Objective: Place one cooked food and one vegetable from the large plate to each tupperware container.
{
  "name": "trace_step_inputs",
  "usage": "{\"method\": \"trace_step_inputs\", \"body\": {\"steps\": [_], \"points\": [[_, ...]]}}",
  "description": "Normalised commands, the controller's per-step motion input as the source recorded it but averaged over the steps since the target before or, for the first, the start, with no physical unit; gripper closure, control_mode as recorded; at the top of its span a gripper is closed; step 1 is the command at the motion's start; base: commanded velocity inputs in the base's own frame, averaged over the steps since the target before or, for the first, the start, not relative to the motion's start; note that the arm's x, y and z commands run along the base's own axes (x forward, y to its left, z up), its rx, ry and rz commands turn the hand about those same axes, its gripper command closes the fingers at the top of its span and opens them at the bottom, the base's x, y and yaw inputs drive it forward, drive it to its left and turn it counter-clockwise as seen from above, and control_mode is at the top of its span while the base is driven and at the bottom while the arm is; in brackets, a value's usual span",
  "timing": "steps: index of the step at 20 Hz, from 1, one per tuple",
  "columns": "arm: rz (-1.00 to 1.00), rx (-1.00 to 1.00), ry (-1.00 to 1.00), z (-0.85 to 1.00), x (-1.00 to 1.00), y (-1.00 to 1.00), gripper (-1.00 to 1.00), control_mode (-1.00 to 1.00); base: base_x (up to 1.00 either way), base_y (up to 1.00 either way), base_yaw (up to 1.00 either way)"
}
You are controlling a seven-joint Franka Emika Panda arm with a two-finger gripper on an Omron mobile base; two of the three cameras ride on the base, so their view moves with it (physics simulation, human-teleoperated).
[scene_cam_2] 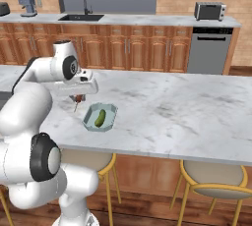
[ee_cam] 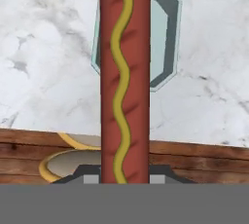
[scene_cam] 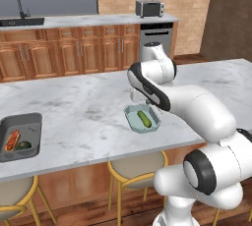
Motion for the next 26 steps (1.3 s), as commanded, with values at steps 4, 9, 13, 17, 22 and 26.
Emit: {"method": "trace_step_inputs", "body": {"steps": [4,9,13,17,22,26], "points": [[-0.58,0.12,0.01,-0.30,0.30,0.00,1.00,-1.00,0.00,0.00,0.00],[-0.38,0.12,0.01,-0.32,0.20,0.00,1.00,-1.00,0.00,0.00,0.00],[-0.02,0.00,-0.01,-0.10,0.16,-0.02,1.00,-1.00,0.00,0.00,0.00],[0.07,0.00,-0.04,-0.30,0.36,0.00,1.00,-1.00,0.00,0.00,0.00],[0.12,0.00,0.00,-0.24,0.36,0.04,1.00,-1.00,0.00,0.00,0.00],[0.09,0.00,0.00,-0.37,0.52,0.07,1.00,-1.00,0.00,0.00,0.00]]}}
